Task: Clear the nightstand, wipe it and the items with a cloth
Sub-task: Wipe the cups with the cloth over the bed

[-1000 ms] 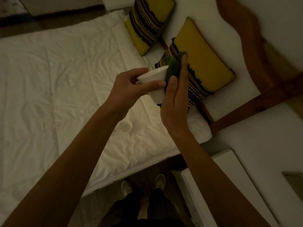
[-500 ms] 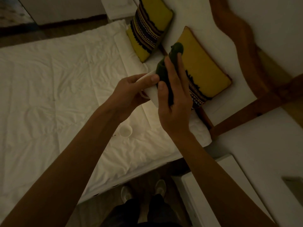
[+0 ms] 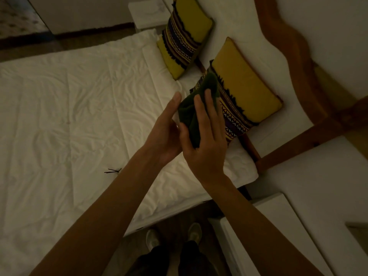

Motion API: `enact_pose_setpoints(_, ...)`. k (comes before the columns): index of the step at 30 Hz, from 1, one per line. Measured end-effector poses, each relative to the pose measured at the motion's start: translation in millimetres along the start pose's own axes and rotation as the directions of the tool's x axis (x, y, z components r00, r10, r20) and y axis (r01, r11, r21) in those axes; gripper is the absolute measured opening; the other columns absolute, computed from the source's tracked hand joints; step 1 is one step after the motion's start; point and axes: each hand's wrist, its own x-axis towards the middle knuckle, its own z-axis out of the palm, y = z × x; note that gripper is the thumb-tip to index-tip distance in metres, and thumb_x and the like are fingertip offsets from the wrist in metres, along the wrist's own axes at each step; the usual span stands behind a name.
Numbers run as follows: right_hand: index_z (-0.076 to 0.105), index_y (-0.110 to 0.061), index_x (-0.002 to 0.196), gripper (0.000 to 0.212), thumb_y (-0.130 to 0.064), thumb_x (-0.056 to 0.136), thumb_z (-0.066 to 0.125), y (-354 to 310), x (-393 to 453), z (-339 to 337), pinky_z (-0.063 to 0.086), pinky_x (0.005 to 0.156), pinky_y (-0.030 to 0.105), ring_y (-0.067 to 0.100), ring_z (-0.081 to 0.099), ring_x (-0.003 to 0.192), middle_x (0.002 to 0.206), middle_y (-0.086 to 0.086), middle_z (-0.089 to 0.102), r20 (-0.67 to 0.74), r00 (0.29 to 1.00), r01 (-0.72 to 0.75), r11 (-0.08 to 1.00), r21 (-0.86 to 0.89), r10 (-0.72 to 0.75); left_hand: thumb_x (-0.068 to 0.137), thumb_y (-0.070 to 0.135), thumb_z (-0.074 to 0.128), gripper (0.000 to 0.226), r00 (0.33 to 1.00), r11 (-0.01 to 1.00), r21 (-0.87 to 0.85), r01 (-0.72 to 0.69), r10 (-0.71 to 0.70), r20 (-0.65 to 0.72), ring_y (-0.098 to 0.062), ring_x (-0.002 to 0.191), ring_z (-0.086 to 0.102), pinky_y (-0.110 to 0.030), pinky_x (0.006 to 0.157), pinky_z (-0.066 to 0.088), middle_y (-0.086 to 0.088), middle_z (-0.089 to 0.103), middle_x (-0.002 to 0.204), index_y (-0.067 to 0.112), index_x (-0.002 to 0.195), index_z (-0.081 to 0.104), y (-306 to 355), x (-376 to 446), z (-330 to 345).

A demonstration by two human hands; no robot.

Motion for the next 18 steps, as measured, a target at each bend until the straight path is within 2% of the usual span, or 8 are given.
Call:
enact_pose_setpoints(2, 0.045, -0.003, 0.146, 0.056, -0.027, 0.099, 0.064, 1, 0, -1, 0.038, 0.118, 0.041, 0.037, 0.034, 0.147, 0.155, 0.017, 0.042, 0.024, 0.999, -0.031, 0.999, 0.007, 0.031, 0.09, 0.051, 0.06, 0.068, 0.999, 0.999, -0.012, -0.031, 0.03, -0.036, -0.03, 0.128, 0.059, -0.039, 0.1, 0.053, -0.016, 0.06, 0.138, 0.013, 0.145, 0.051, -6, 2, -2)
enact_pose_setpoints(4, 0.047, -0.002, 0.145, 0.056, -0.029, 0.098, 0.065, 3, 1, -2, 0.039, 0.117, 0.041, 0.035, 0.035, 0.147, 0.155, 0.017, 0.042, 0.036, 0.999, -0.037, 0.999, 0.001, 0.037, 0.094, 0.049, 0.057, 0.061, 0.997, 0.999, -0.016, -0.05, 0.049, -0.067, -0.03, 0.128, 0.059, -0.039, 0.1, 0.053, -0.015, 0.059, 0.139, 0.014, 0.144, 0.052, -9, 5, -6)
enact_pose_setpoints(7, 0.05, -0.003, 0.143, 0.053, -0.028, 0.099, 0.065, 6, -1, -3, 0.042, 0.114, 0.045, 0.036, 0.036, 0.146, 0.155, 0.022, 0.04, 0.045, 0.999, -0.019, 1.0, -0.012, 0.019, 0.099, 0.05, 0.05, 0.059, 0.994, 0.998, 0.042, -0.041, 0.045, -0.102, -0.032, 0.136, 0.05, -0.044, 0.113, 0.042, -0.016, 0.049, 0.15, 0.015, 0.147, 0.049, -9, 8, -13)
enact_pose_setpoints(10, 0.049, -0.005, 0.144, 0.051, -0.026, 0.1, 0.064, 11, -3, -4, 0.038, 0.117, 0.045, 0.04, 0.033, 0.147, 0.155, 0.025, 0.038, 0.067, 0.998, 0.022, 0.999, -0.024, -0.021, 0.096, 0.053, 0.054, 0.064, 0.984, 0.996, 0.083, -0.028, 0.042, -0.172, -0.035, 0.138, 0.048, -0.051, 0.119, 0.034, -0.018, 0.044, 0.153, 0.014, 0.146, 0.049, -8, 10, -19)
enact_pose_setpoints(14, 0.047, -0.009, 0.144, 0.049, -0.025, 0.101, 0.062, 15, -2, -2, 0.034, 0.12, 0.044, 0.041, 0.03, 0.148, 0.155, 0.022, 0.037, 0.095, 0.989, 0.113, 0.993, -0.026, -0.11, 0.093, 0.056, 0.057, 0.068, 0.981, 0.998, 0.042, -0.056, 0.063, -0.183, -0.037, 0.137, 0.048, -0.049, 0.108, 0.043, -0.019, 0.043, 0.154, 0.014, 0.146, 0.049, -10, 8, -21)
enact_pose_setpoints(18, 0.049, -0.007, 0.145, 0.048, -0.024, 0.101, 0.06, 13, 1, 2, 0.041, 0.114, 0.049, 0.038, 0.034, 0.147, 0.156, 0.022, 0.037, 0.107, 0.991, 0.07, 0.996, 0.052, -0.076, 0.091, 0.053, 0.06, 0.068, 0.986, 0.996, -0.068, -0.057, 0.046, -0.159, -0.032, 0.133, 0.053, -0.043, 0.099, 0.05, -0.014, 0.046, 0.15, 0.011, 0.144, 0.051, -10, 3, -22)
